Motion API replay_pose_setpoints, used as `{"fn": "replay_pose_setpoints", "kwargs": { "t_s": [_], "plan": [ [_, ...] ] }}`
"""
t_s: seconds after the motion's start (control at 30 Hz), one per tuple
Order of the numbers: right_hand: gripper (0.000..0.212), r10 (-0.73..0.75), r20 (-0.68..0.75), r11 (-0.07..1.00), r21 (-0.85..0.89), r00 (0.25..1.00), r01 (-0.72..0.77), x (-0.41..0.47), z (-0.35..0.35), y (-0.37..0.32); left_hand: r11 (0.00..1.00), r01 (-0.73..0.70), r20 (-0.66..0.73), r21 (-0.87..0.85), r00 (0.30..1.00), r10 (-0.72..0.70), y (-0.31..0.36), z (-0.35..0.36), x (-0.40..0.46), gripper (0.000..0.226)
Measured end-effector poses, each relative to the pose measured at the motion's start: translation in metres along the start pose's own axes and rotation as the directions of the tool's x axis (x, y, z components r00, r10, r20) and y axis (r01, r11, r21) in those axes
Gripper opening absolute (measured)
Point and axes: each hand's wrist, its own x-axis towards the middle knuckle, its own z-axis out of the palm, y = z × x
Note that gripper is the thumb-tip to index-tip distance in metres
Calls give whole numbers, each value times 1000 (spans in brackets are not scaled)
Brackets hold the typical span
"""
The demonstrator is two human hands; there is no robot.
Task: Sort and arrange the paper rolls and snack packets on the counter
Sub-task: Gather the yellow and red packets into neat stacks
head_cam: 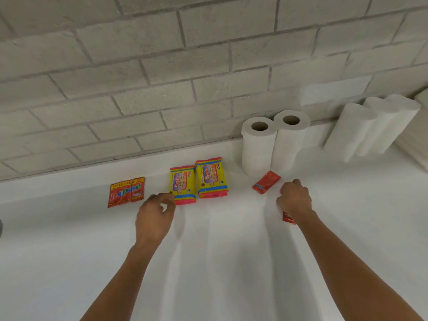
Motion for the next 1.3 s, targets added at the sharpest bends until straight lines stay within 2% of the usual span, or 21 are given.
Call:
{"fn": "replay_pose_setpoints", "kwargs": {
  "t_s": [0.17,0.33,0.47,0.63,0.77,0.9,1.03,1.17,1.3],
  "plan": [
    [18,-34,-72,988,145,997,44,-7,0,-1,999,-13,-10,-33,1000,13,12,1,-14,15],
    [23,-76,-61,889,447,995,95,-20,-2,-7,998,-26,1,-62,1000,26,20,1,-29,12],
    [28,-85,46,695,719,995,26,-40,-10,-26,989,-38,10,-146,999,39,28,2,-42,11],
    [28,-213,192,454,888,958,-77,-67,-19,-57,961,-36,84,-273,995,61,37,0,-59,15],
    [29,-330,260,266,948,907,-175,-90,-22,-85,927,62,226,-371,974,25,41,-6,-69,16],
    [30,-357,302,84,953,884,-292,-110,-13,-113,859,222,374,-462,927,-38,33,-17,-74,30],
    [30,-381,344,-53,918,858,-392,-130,3,-135,735,325,395,-595,915,-85,16,-30,-76,17],
    [24,-372,366,-7,918,853,-397,-155,23,-157,662,350,364,-663,923,-123,-9,-51,-71,7],
    [19,-358,403,201,914,842,-352,-179,44,-183,528,408,353,-745,912,-208,-37,-75,-61,12]
  ]
}}
